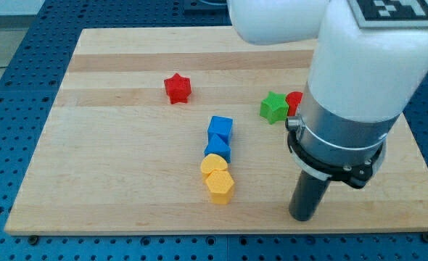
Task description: Place the green circle the top right of red circle
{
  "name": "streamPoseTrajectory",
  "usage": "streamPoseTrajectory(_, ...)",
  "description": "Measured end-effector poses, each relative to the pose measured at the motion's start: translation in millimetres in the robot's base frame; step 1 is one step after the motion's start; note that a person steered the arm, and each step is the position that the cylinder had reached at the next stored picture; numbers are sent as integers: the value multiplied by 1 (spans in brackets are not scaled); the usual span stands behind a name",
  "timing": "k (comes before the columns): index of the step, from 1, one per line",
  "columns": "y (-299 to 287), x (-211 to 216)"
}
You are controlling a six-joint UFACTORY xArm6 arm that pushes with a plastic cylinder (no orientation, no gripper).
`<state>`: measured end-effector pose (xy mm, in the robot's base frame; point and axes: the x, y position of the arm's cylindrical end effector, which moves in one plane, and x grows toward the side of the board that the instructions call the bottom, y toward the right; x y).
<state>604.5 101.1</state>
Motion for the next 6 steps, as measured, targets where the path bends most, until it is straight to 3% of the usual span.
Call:
streamPoseTrajectory(2,28,1)
streamPoseTrajectory(6,48,-141)
